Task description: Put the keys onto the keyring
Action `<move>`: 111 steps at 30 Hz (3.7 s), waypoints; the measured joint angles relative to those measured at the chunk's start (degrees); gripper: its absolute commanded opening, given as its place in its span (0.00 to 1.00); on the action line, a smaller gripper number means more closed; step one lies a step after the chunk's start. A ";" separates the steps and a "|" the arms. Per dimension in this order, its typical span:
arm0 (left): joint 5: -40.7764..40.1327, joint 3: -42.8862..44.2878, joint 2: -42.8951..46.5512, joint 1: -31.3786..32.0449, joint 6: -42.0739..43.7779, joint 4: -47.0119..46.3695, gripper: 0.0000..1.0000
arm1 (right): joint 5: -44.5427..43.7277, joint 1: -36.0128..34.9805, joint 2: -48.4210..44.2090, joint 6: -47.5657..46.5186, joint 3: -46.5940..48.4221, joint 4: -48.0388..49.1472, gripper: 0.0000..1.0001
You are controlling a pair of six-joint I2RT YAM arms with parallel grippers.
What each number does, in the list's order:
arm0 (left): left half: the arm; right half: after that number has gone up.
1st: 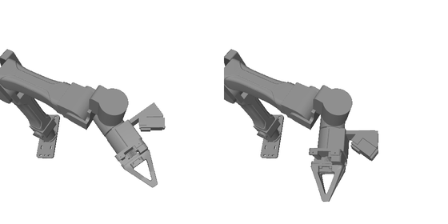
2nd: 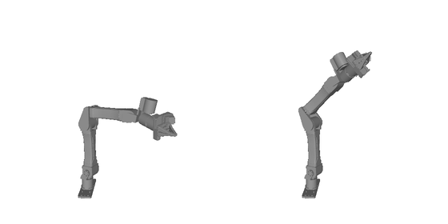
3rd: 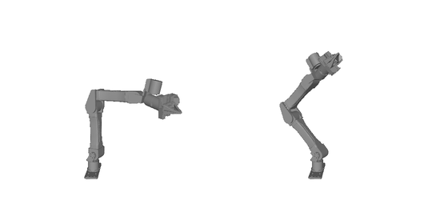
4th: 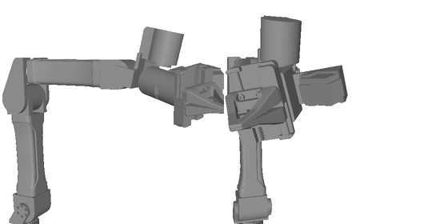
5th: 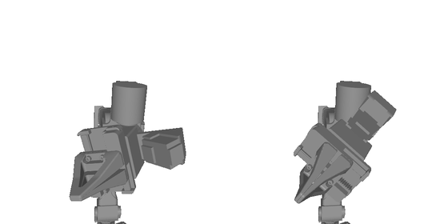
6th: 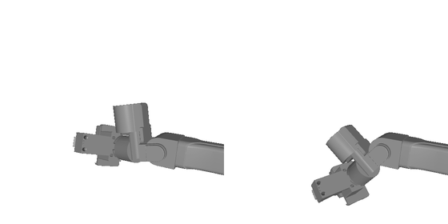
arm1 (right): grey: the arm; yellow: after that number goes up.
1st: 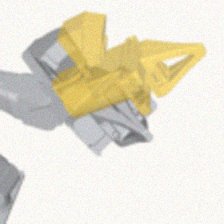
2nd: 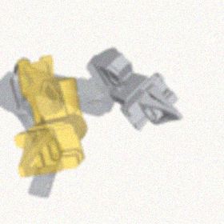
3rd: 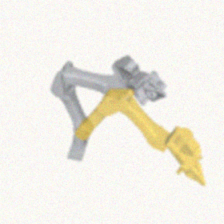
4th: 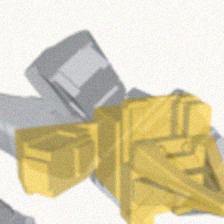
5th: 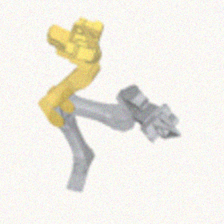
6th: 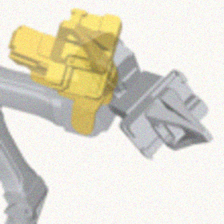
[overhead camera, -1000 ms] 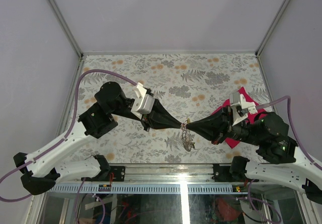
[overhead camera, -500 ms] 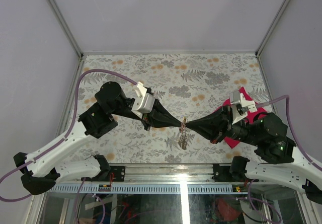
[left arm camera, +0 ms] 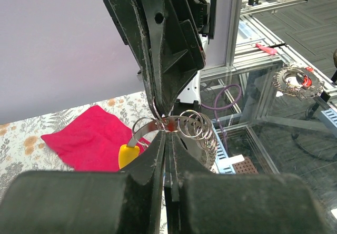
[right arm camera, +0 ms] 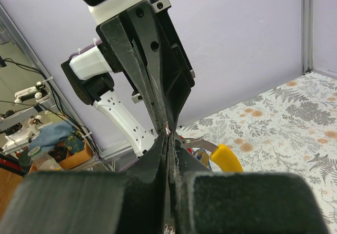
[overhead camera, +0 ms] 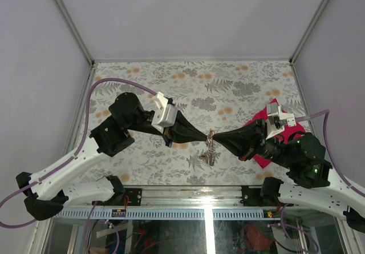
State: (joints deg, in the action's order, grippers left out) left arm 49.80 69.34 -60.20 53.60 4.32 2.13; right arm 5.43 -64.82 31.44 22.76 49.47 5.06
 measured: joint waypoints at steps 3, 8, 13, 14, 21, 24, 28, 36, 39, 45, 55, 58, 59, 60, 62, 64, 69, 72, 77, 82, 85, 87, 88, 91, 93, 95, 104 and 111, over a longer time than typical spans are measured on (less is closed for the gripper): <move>-0.26 0.00 -0.02 0.00 0.00 0.00 0.00 | -0.48 0.00 -0.20 0.42 -0.68 1.07 0.00; -0.52 0.00 -0.33 0.07 -0.02 -0.02 0.00 | -1.60 -0.02 -0.61 1.18 -1.92 3.17 0.00; -1.03 0.00 -0.92 0.55 -0.02 -0.02 0.00 | -3.06 -0.02 -1.20 1.90 -3.67 5.77 0.00; -1.20 0.00 -0.96 0.72 -0.02 -0.02 0.00 | -3.23 -0.02 -1.25 1.99 -3.96 6.27 0.00; -1.99 0.00 -0.98 1.09 -0.02 -0.09 0.10 | -4.31 -0.04 -1.49 2.75 -6.21 10.43 0.00; -2.45 0.00 -0.98 1.22 -0.28 -0.04 0.16 | -4.31 -0.04 -1.84 2.27 -7.34 12.55 0.00; -4.09 -0.37 -0.24 1.68 -1.40 -0.57 0.25 | -3.50 -0.04 -3.19 -0.09 -8.59 14.58 0.00; -12.85 -5.92 5.09 1.92 -7.69 -8.98 0.29 | 0.28 -0.04 -4.98 -7.28 -8.87 15.56 0.00; -13.62 -6.54 4.94 1.92 -10.19 -12.46 0.29 | 1.46 -0.04 -4.98 -9.60 -8.85 15.34 0.00; -10.95 -6.86 2.56 2.01 -14.53 -18.75 0.29 | 3.08 -0.04 -4.59 -12.46 -8.85 14.82 0.00; -7.87 -7.72 1.44 2.69 -16.31 -21.09 0.29 | 3.32 -0.04 -4.44 -13.38 -8.85 14.93 0.00; -7.80 -7.72 0.87 2.75 -16.33 -21.27 0.29 | 3.32 -0.04 -4.35 -13.38 -8.83 14.95 0.00; -7.82 -7.72 0.61 2.84 -16.33 -21.38 0.29 | 3.34 -0.04 -4.31 -13.38 -8.83 14.95 0.00; -7.82 -7.72 0.37 2.95 -16.33 -21.49 0.28 | 3.37 -0.04 -4.22 -13.38 -8.83 14.95 0.00; -7.85 -7.74 0.07 2.99 -16.33 -21.51 0.28 | 3.61 -0.04 -4.09 -13.38 -8.83 14.95 0.00; -7.91 -7.78 -0.07 2.99 -16.33 -21.51 0.27 | 3.74 -0.04 -3.98 -13.38 -8.83 14.95 0.00; -8.07 -7.78 -0.07 3.02 -16.33 -21.57 0.26 | 3.82 -0.04 -3.80 -13.35 -8.83 14.97 0.00; -8.07 -7.80 -0.09 3.08 -16.33 -21.55 0.26 | 3.91 -0.04 -3.80 -13.35 -8.83 15.04 0.00; -8.07 -7.80 -0.70 3.52 -16.31 -21.55 0.25 | 4.24 -0.04 -3.80 -13.33 -8.83 15.52 0.00; -8.07 -7.82 -1.18 3.67 -16.26 -21.51 0.15 | 4.31 -0.04 -3.78 -13.33 -8.83 16.15 0.00; -8.22 -7.82 -1.25 3.67 -16.33 -21.51 0.07 | 4.37 -0.04 -3.78 -13.31 -8.83 16.20 0.00; -8.20 -7.82 -1.25 3.69 -16.20 -21.53 0.01 | 4.31 -0.04 -3.80 -13.31 -8.83 16.22 0.00; -8.20 -7.82 -1.25 3.74 -16.22 -21.53 0.00 | 4.31 -0.04 -3.80 -13.33 -8.83 16.20 0.00; -8.17 -7.82 -1.25 3.74 -16.26 -21.53 0.00 | 4.31 -0.04 -3.80 -13.33 -8.83 16.20 0.00; -8.20 -7.82 -1.22 3.74 -16.28 -21.51 0.00 | 4.31 -0.04 -3.82 -13.33 -8.83 16.15 0.02; -8.20 -7.80 -1.22 3.74 -16.22 -21.29 0.00 | 4.28 -0.04 -3.93 -13.38 -8.76 15.74 0.09; -11.98 -0.83 -2.47 3.80 -10.32 -4.15 0.00 | 1.95 -0.04 -5.60 -17.14 -2.71 2.89 0.36; -16.35 8.76 -6.23 3.80 -1.92 16.92 0.00 | -1.81 -0.04 -5.99 -23.23 3.43 -8.28 0.38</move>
State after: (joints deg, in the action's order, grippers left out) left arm 33.45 78.11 -66.43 57.41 2.39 19.05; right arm 3.62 -64.86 25.45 -0.47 52.90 -3.22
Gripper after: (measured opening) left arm 0.021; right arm 0.375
